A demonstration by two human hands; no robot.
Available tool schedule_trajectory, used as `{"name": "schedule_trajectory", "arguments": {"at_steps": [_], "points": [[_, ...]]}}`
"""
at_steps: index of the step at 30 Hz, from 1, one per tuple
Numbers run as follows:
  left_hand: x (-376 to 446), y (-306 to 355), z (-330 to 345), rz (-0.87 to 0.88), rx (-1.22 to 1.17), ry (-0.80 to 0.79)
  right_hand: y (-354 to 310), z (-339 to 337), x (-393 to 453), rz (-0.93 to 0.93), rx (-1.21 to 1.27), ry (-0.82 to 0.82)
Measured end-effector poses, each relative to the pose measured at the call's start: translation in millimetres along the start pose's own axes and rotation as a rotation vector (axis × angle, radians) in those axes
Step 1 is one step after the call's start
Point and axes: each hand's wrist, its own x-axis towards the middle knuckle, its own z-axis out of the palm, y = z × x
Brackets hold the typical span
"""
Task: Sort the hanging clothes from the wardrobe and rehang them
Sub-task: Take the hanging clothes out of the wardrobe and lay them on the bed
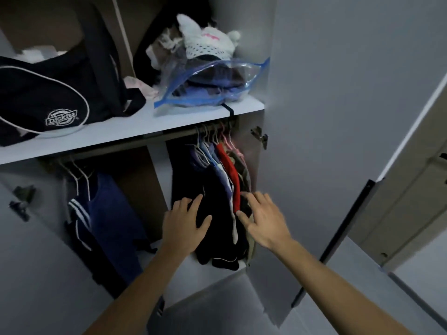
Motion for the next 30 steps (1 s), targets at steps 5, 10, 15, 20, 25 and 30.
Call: {"name": "schedule_trajectory", "arguments": {"at_steps": [5, 10, 15, 20, 25, 30], "points": [[42, -24, 17, -0.096, -0.002, -0.026, 16, 25, 75, -0.078, 0.042, -0.03], [74, -34, 28, -0.142, -0.006, -0.047, 24, 52, 126, -0.121, 0.088, -0.05], [105, -54, 42, -0.168, -0.014, -0.058, 21, 75, 155, -0.142, 0.08, -0.051], [145, -73, 59, -0.162, -0.067, -0.114, 18, 105, 186, -0.097, 0.026, -0.021], [191, -94, 84, -0.085, -0.063, -0.172, 13, 135, 214, 0.003, -0.085, 0.026], [232, -108, 108, -0.024, -0.081, -0.181, 8, 162, 231, 0.068, -0.19, 0.037]]}}
